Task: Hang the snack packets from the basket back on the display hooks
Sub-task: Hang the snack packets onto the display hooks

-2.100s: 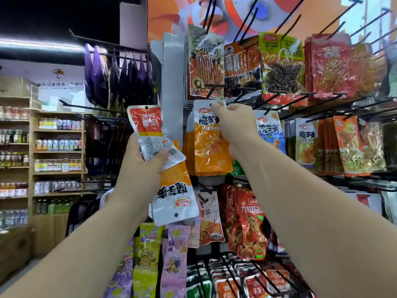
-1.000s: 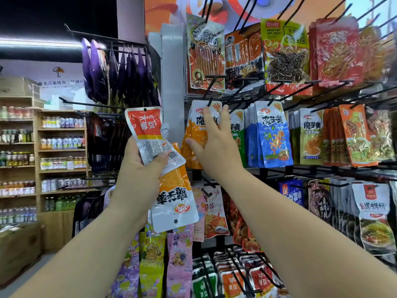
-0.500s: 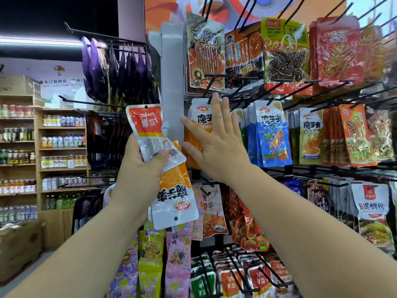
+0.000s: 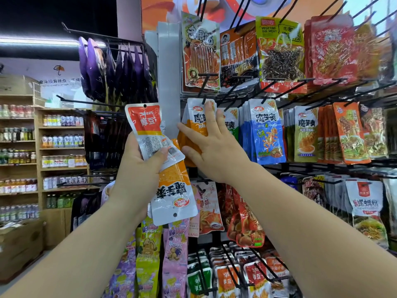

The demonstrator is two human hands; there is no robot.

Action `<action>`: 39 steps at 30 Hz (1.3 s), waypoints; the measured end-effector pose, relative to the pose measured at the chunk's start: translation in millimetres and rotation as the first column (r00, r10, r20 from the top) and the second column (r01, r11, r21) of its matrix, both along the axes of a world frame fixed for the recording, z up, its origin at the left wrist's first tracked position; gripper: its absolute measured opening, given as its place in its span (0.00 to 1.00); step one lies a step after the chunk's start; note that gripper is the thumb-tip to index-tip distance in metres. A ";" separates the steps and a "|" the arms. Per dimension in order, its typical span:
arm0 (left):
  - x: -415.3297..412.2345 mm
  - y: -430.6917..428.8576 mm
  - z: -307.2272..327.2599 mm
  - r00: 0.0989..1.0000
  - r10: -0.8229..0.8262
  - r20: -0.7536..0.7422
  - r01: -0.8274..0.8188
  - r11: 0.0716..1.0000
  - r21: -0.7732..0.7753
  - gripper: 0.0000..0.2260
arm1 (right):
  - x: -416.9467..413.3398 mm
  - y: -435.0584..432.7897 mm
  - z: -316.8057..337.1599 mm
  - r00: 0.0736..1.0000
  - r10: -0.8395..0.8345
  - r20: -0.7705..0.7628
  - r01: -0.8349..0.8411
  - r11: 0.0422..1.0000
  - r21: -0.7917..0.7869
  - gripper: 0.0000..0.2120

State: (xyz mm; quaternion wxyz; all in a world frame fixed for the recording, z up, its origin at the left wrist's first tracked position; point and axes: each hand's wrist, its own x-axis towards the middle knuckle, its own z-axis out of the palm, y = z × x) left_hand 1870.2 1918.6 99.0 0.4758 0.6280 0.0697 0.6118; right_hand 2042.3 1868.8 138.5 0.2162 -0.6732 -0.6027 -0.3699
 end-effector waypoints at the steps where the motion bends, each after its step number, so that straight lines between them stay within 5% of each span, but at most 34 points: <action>1: -0.1 -0.9 -0.2 1.000 0.000 -0.001 0.000 1.000 0.004 0.16 | -0.8 -1.9 -0.8 1.000 -0.011 0.009 0.011 1.000 -0.001 0.29; 4: -1.1 -3.7 -0.2 1.000 -0.003 -0.001 0.003 1.000 0.009 0.15 | -2.7 -10.1 -2.2 1.000 0.010 -0.017 -0.009 1.000 0.022 0.28; 8: -6.0 -10.9 -2.3 0.998 -0.059 -0.012 0.060 0.998 0.025 0.15 | -18.6 -27.2 -12.7 0.959 0.282 -0.027 -0.256 0.904 0.343 0.29; 13: -14.4 -28.8 -21.1 0.949 -0.234 -0.212 0.261 0.959 0.108 0.19 | -55.1 -56.1 -25.1 0.680 0.556 -0.478 -0.375 0.824 0.424 0.40; 17: -11.2 -38.0 -48.7 0.929 -0.253 -0.269 0.278 0.959 0.059 0.19 | -62.9 -57.1 -52.7 0.560 0.599 -0.572 -0.385 0.800 0.461 0.24; 22: -7.7 -40.5 -87.7 0.890 -0.298 -0.345 0.292 0.954 -0.069 0.20 | -64.5 -54.0 -107.3 0.421 0.623 -0.659 -0.269 0.780 0.565 0.19; 27: -12.1 -48.2 -130.6 0.829 -0.451 -0.330 0.331 0.872 -0.360 0.34 | -66.0 -66.5 -152.4 0.420 0.557 -0.717 -0.092 0.812 0.577 0.18; 33: -17.8 -71.3 -174.9 0.724 -0.547 -0.421 0.395 0.828 -0.398 0.40 | -66.9 -87.3 -201.4 0.355 0.474 -0.806 0.033 0.855 0.518 0.19; 39: -13.5 -83.6 -217.8 0.785 -0.464 -0.411 0.295 0.863 -0.411 0.40 | -58.7 -128.1 -238.7 0.201 0.447 -0.872 0.180 0.858 0.481 0.12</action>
